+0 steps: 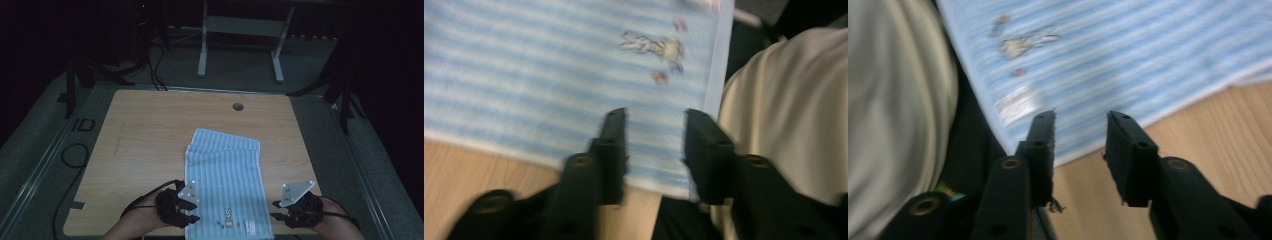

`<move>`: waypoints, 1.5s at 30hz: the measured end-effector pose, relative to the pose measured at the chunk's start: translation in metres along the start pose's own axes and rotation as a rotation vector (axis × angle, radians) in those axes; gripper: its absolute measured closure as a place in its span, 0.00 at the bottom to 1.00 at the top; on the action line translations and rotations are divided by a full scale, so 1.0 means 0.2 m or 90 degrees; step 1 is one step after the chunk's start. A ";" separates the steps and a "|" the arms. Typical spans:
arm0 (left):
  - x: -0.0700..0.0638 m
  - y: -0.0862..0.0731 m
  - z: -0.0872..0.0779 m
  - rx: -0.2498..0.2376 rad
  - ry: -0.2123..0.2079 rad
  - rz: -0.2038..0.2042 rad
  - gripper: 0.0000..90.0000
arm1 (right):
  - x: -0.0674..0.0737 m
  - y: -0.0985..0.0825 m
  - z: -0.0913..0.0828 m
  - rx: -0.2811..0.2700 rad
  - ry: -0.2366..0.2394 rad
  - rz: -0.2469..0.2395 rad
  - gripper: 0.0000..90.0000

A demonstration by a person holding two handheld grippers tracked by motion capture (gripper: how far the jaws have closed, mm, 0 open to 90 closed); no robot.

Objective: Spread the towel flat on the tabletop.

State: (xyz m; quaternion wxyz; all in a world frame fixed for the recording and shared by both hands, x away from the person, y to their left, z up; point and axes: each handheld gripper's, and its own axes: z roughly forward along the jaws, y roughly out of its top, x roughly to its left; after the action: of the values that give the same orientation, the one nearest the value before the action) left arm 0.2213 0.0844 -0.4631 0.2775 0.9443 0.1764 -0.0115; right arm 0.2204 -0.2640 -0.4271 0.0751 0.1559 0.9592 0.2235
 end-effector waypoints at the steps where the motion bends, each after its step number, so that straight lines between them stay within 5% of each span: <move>1: 0.01 0.00 0.02 -0.001 0.004 -0.008 0.64 | -0.04 0.00 0.02 -0.004 -0.016 0.011 0.70; 2: 0.02 0.00 0.05 0.000 0.012 -0.010 0.64 | -0.06 0.00 0.03 -0.002 -0.021 0.020 0.72; 3: 0.02 0.00 0.07 0.003 0.014 -0.008 0.64 | -0.14 0.01 0.07 0.003 -0.032 0.028 0.85; 4: 0.02 0.01 0.11 0.008 0.022 -0.007 0.64 | -0.14 0.01 0.07 0.003 -0.032 0.028 0.85; 6: 0.02 0.02 0.17 0.012 0.015 -0.004 0.67 | -0.30 0.06 0.16 -0.006 -0.035 0.050 0.99; 13: 0.00 0.09 0.30 0.020 0.011 0.012 0.71 | -0.60 0.25 0.38 0.035 -0.060 0.077 1.00; 17: 0.00 0.09 0.37 0.035 -0.014 0.018 0.70 | -0.80 0.38 0.54 0.052 -0.096 0.130 1.00; 25: 0.01 0.06 0.43 0.041 -0.044 0.013 0.64 | -0.97 0.39 0.79 0.124 -0.099 0.198 1.00; 39: 0.00 0.05 0.43 0.042 -0.063 0.005 0.64 | -1.21 0.43 0.84 0.148 -0.116 0.255 1.00; 45: -0.02 0.07 0.44 0.044 -0.074 0.016 0.63 | -1.29 0.39 0.81 0.167 -0.161 0.294 0.98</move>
State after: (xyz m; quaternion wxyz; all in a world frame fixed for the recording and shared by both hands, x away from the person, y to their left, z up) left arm 0.2300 0.0259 -0.5288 0.2544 0.9533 0.1474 -0.0689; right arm 0.5191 -0.2173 -0.5172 0.1202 0.4050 0.9022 0.0874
